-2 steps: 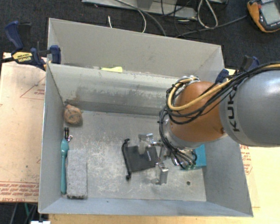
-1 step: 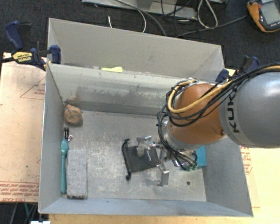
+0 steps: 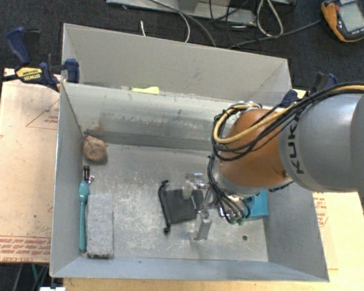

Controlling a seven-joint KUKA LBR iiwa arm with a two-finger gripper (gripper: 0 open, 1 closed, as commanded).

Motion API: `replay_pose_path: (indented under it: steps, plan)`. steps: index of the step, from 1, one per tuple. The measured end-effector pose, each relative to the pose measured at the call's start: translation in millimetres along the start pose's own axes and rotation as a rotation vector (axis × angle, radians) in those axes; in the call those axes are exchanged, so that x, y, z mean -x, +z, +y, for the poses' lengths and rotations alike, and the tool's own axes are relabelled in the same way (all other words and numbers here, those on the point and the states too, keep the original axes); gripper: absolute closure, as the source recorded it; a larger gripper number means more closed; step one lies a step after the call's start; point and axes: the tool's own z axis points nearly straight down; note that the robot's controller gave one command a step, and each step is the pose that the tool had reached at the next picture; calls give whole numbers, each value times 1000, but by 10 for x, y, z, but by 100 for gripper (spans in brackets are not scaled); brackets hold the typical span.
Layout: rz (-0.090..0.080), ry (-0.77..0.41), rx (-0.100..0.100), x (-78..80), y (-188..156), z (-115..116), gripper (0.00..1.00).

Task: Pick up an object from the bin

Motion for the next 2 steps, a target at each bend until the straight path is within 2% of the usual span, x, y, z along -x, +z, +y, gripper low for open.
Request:
replay_pose_path:
  steps: [1, 2]
  plan:
    - [0, -64, 1, 32, 132, 47, 0]
    - [-4, -217, 2, 33, 115, 37, 100]
